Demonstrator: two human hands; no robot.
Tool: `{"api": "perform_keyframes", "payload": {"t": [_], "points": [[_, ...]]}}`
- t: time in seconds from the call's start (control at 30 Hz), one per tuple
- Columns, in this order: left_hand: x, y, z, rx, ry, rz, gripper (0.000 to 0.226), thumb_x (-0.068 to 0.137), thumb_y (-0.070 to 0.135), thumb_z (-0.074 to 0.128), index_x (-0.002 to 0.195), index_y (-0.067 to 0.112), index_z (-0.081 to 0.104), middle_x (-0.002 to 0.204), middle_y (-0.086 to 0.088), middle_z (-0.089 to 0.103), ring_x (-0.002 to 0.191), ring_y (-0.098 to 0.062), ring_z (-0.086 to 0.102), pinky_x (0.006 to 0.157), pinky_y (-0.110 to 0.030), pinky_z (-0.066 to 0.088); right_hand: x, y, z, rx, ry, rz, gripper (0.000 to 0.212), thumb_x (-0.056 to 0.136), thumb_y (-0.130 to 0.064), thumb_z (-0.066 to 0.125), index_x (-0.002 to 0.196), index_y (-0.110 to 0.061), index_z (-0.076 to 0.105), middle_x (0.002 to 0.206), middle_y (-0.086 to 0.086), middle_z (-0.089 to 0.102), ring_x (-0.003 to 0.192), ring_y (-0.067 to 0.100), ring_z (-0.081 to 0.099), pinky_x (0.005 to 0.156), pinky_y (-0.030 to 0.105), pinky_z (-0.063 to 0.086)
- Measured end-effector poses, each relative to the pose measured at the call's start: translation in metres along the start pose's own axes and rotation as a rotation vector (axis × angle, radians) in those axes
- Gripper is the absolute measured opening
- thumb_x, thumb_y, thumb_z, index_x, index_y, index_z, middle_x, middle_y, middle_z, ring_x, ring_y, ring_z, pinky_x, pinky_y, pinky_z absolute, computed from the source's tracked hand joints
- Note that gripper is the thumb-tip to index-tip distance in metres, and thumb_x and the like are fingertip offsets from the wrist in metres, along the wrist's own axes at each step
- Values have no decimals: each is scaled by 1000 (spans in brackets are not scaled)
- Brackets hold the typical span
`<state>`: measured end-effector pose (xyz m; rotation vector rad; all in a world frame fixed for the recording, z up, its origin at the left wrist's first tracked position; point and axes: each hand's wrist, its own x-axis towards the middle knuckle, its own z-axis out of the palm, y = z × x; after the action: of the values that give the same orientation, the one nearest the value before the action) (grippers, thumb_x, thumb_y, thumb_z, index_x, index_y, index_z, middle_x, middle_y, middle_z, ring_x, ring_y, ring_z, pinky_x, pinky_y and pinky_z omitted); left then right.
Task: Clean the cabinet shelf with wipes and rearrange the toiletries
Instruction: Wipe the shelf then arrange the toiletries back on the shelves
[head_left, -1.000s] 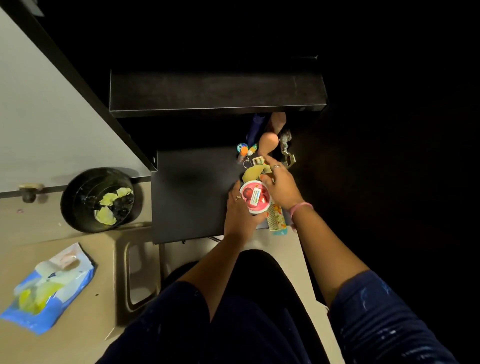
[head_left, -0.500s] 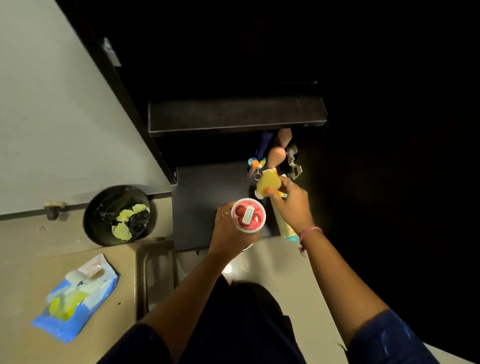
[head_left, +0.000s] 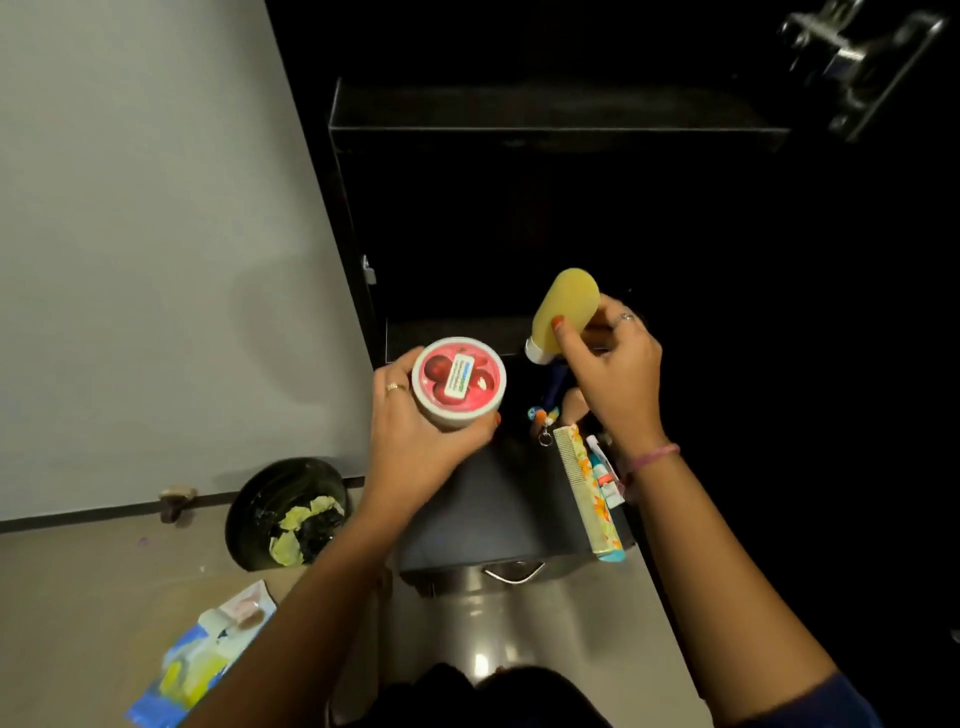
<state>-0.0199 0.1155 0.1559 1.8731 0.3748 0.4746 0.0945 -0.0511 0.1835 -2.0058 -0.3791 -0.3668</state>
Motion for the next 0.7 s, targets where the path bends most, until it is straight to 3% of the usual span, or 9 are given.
{"api": "perform_keyframes", "payload": {"t": [0.1, 0.27, 0.43, 0.57, 0.7], "points": [[28, 19, -1, -10, 56, 56, 85, 52, 45, 84, 124, 30, 41, 126, 1, 44, 112, -10, 53, 93, -24, 49, 25, -9, 9, 6, 12, -71, 32, 88, -27, 64, 115, -10, 63, 103, 6, 66, 90, 8, 63, 74, 1, 44], [64, 21, 11, 19, 90, 48, 84, 62, 30, 85, 132, 15, 41, 130, -5, 42, 114, -12, 49, 91, -15, 42, 45, -11, 32, 2, 35, -63, 30, 86, -26, 67, 112, -11, 64, 101, 4, 66, 86, 6, 62, 70, -2, 42], [92, 1, 25, 80, 147, -28, 94, 61, 35, 83, 138, 10, 36, 134, -9, 41, 124, -22, 43, 100, -30, 44, 48, 3, 58, 21, -43, 30, 31, 87, -26, 65, 115, -13, 62, 105, 2, 67, 95, 10, 63, 74, 3, 46], [104, -10, 32, 111, 186, -76, 95, 62, 30, 83, 139, 6, 32, 135, -13, 40, 127, -26, 41, 105, -40, 43, 48, 14, 73, -11, -73, 39, 32, 88, -29, 63, 117, -16, 61, 107, 1, 64, 96, 10, 61, 82, 22, 53], [109, -14, 35, 96, 192, -104, 94, 66, 26, 82, 140, 6, 29, 137, -14, 38, 127, -27, 42, 103, -33, 41, 49, 20, 80, -22, -84, 64, 30, 89, -27, 62, 116, -15, 60, 107, 2, 61, 95, 8, 58, 84, 22, 52]]}}
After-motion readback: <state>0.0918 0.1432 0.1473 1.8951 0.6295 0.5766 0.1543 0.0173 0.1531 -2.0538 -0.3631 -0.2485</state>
